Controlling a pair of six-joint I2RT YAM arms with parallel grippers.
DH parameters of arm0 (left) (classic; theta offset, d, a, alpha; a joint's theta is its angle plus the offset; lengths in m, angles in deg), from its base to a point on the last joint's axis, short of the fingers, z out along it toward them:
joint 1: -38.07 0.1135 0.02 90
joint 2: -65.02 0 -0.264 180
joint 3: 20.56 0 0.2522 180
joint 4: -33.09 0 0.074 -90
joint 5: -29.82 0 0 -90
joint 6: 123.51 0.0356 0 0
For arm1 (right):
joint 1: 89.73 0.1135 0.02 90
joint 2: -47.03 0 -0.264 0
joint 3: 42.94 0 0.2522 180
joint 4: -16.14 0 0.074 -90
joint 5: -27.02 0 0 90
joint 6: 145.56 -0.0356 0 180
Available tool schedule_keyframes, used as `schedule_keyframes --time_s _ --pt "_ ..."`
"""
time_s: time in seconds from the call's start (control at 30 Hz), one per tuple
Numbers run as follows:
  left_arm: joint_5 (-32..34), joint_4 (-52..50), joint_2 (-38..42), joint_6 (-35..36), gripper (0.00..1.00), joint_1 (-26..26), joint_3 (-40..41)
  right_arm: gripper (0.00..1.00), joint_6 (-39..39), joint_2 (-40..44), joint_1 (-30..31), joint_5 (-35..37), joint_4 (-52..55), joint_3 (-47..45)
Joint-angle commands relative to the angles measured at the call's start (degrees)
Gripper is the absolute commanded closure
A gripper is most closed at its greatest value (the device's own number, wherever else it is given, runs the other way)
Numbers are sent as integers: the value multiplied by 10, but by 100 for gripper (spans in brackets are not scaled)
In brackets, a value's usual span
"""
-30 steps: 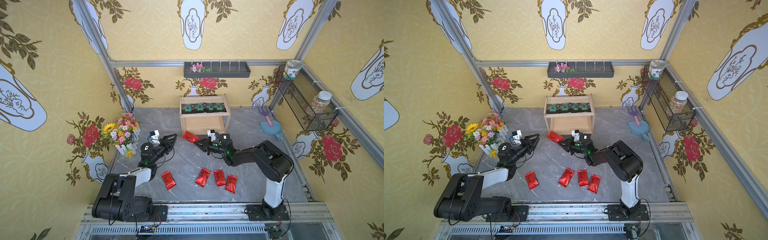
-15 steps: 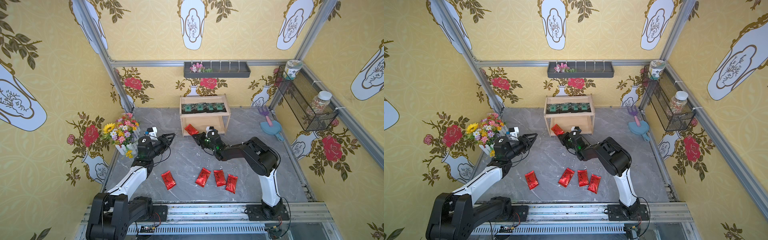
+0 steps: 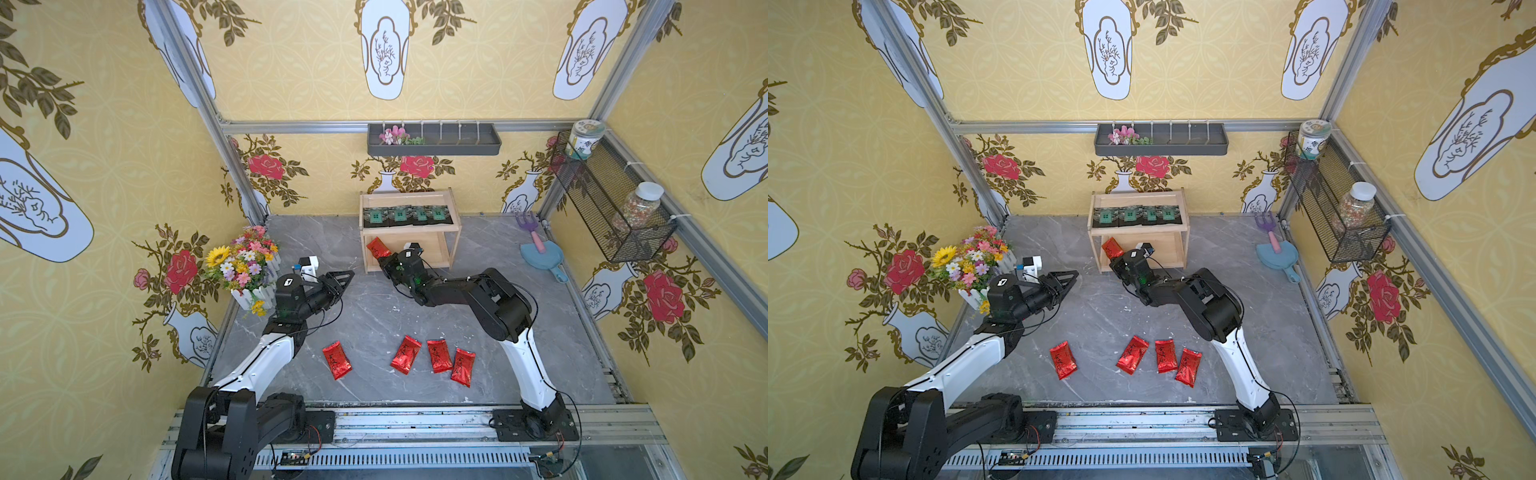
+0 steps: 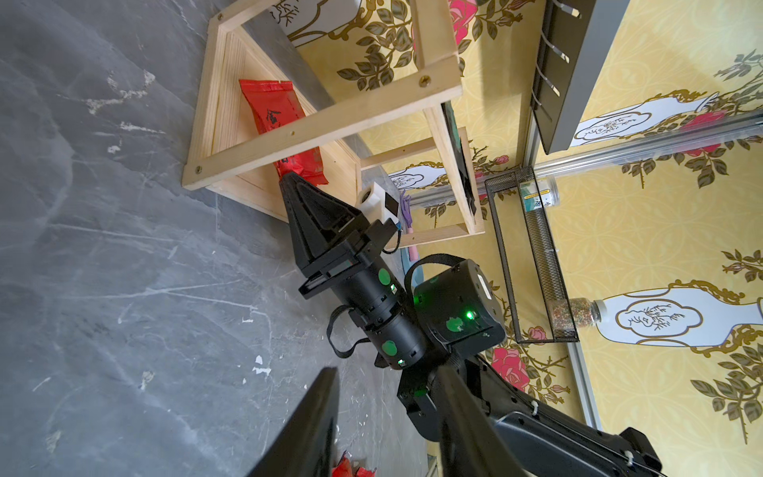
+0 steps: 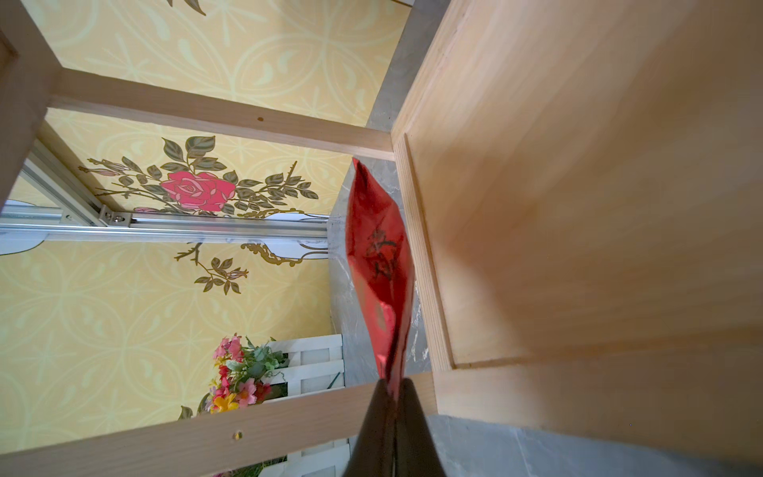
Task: Place the tea bags on the shelf by color
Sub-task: Place the tea bag on the shelf.
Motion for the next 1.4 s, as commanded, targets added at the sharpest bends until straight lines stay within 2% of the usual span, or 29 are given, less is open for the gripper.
schedule_keyframes --time_s 0.0,0.3,0.63,0.93,1.13,1.37 --pt "-10 12 1 7 56 1 6 87 9 -9 3 3 21 15" --pt "-9 18 -2 7 56 0 7 73 7 -21 15 -14 41 33" --pt "-9 22 -5 6 56 0 10 68 15 -36 21 -49 61 69" --pt "-3 21 -5 7 56 0 13 60 42 25 19 -82 59 7" --pt "-7 23 -19 6 56 0 11 61 89 61 8 -87 60 -28" --pt "-10 24 -38 4 56 -1 6 71 144 70 -17 -64 74 -32"
